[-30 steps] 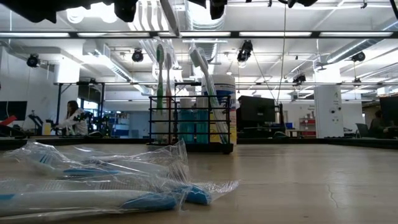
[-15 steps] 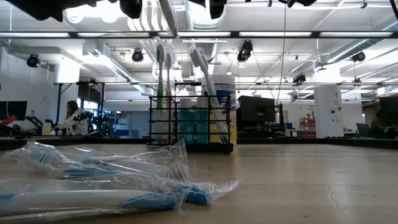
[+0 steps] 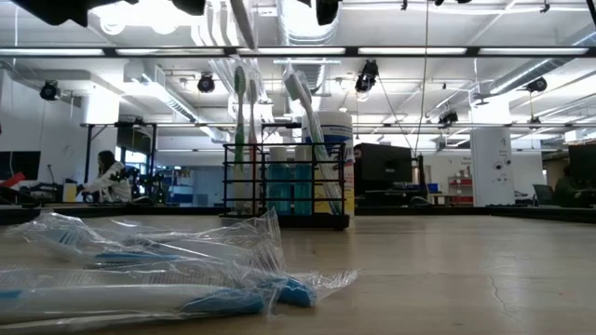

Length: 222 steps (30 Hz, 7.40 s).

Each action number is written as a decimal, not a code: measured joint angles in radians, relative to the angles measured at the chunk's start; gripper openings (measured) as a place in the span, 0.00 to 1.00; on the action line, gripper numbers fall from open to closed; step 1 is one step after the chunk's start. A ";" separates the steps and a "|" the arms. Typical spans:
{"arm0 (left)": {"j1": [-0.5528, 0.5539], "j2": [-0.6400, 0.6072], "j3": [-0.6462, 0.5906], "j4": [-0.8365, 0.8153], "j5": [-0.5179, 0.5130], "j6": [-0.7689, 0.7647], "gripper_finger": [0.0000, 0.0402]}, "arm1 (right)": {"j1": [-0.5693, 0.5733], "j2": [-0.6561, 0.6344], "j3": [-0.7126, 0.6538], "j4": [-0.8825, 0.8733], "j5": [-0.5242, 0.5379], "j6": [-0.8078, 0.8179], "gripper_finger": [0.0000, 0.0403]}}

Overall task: Pick & Place toothbrushing station
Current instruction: Put the right violet toothbrush into the black wire organizer, then put the violet toothbrush into the black wire organizer

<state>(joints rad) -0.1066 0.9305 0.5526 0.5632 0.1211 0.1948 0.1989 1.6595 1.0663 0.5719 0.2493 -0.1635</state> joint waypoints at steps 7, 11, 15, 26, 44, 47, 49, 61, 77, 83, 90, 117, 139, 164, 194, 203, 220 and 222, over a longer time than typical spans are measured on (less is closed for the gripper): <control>0.000 -0.213 0.000 -0.321 -0.028 0.034 0.05 | 0.001 -0.075 -0.005 -0.144 0.002 0.036 0.34; 0.000 -0.359 -0.002 -0.491 -0.088 0.018 0.05 | 0.001 -0.180 -0.040 -0.249 0.002 0.006 0.31; 0.000 -0.505 -0.029 -0.572 -0.101 -0.011 0.05 | -0.025 -0.355 -0.146 -0.244 -0.068 0.007 0.18; 0.000 -0.901 -0.265 -0.600 -0.220 -0.092 0.05 | 0.008 -0.875 -0.557 -0.098 -0.090 0.068 0.02; 0.002 -0.902 -0.365 -0.561 -0.254 -0.117 0.05 | 0.006 -1.480 -1.049 -0.057 0.019 0.169 0.02; 0.002 -0.902 -0.380 -0.565 -0.254 -0.117 0.05 | 0.005 -1.533 -1.058 -0.124 0.053 0.193 0.02; 0.002 -0.902 -0.395 -0.566 -0.254 -0.124 0.05 | 0.006 -1.548 -1.058 -0.137 0.065 0.196 0.02; 0.005 -0.813 -0.339 -0.428 -0.303 -0.078 0.05 | 0.006 -1.551 -1.058 -0.136 0.077 0.180 0.02; 0.275 -0.237 -0.115 -0.231 0.018 -0.049 0.05 | 0.006 -1.545 -1.057 -0.136 0.119 0.164 0.02; 0.386 -0.085 -0.118 -0.149 0.165 -0.116 0.05 | 0.006 -1.545 -1.057 -0.138 0.119 0.164 0.02; 0.396 0.040 -0.119 -0.010 0.229 -0.144 0.05 | 0.006 -1.544 -1.057 -0.143 0.119 0.160 0.02; 0.407 0.349 -0.132 0.145 0.237 -0.113 0.05 | 0.006 -1.533 -1.057 -0.148 0.119 0.164 0.02; 0.408 0.444 -0.153 0.181 0.256 -0.076 0.08 | 0.006 -1.533 -1.057 -0.148 0.118 0.164 0.02; 0.413 0.191 -0.154 0.026 0.248 -0.119 0.61 | 0.005 -1.533 -1.057 -0.149 0.118 0.171 0.02; 0.421 -0.902 -0.348 -0.593 0.174 -0.227 0.01 | 0.003 -1.486 -1.049 -0.119 0.121 0.193 0.02; 0.422 -0.880 -0.528 -0.379 0.180 -0.224 0.01 | 0.004 -1.104 -0.741 -0.353 0.117 0.265 0.02; 0.423 -0.878 -0.541 -0.409 0.165 -0.218 0.02 | 0.153 -0.154 0.050 -0.693 -0.035 0.383 0.02; 0.423 -0.878 -0.541 -0.423 0.165 -0.220 0.02 | 0.184 -0.074 0.139 -0.752 0.011 0.420 0.02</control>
<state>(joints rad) 0.3161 0.0525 0.0113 0.1401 0.2863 -0.0254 0.3827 1.5859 1.2048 -0.1803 0.2604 0.2567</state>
